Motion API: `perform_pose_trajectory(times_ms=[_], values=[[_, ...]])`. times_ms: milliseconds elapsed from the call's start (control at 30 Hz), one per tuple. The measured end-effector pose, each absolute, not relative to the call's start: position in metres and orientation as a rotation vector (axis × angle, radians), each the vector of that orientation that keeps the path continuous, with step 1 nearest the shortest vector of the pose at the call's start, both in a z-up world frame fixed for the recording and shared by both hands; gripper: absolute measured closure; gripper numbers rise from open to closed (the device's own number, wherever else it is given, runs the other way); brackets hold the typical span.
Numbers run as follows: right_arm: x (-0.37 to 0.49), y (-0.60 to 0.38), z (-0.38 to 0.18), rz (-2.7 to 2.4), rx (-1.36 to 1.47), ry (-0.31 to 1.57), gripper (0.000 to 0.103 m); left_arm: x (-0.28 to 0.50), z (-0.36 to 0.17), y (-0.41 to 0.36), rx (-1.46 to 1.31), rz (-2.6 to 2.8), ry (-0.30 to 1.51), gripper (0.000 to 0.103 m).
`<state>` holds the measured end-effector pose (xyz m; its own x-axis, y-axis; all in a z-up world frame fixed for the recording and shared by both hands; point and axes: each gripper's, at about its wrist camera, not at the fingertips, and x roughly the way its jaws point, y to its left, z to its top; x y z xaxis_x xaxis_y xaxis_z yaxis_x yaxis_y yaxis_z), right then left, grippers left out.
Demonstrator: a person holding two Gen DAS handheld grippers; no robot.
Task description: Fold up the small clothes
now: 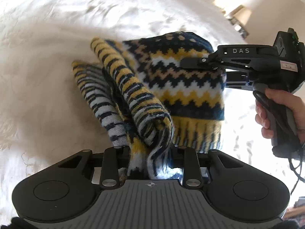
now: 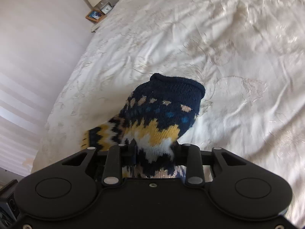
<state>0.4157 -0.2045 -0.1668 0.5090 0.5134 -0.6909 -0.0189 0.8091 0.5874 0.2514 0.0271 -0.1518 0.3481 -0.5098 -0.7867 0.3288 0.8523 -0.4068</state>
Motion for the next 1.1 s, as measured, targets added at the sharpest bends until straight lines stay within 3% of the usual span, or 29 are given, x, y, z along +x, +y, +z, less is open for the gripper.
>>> perform_pose_trajectory(times_ms=[333, 633, 767, 867, 1033, 1100], values=[[0.328, -0.224, -0.118, 0.327, 0.536, 0.961, 0.061, 0.233, -0.122, 0.034, -0.188, -0.649, 1.024, 0.074], [0.252, -0.258, -0.135, 0.349, 0.535, 1.025, 0.06, 0.235, -0.145, 0.033, -0.193, -0.601, 1.049, 0.074], [0.237, -0.264, -0.17, 0.294, 0.478, 1.092, 0.025, 0.218, -0.183, 0.024, -0.124, -0.43, 1.18, 0.073], [0.224, -0.272, -0.181, 0.202, 0.398, 1.112, 0.025, 0.197, -0.197, 0.035, -0.152, -0.332, 1.211, 0.069], [0.197, -0.287, -0.166, 0.235, 0.365, 1.021, 0.026, 0.169, -0.169, 0.036, -0.107, -0.257, 1.146, 0.07], [0.191, -0.289, -0.159, 0.249, 0.344, 0.985, 0.039, 0.164, -0.143, 0.024, -0.063, -0.245, 1.074, 0.07]])
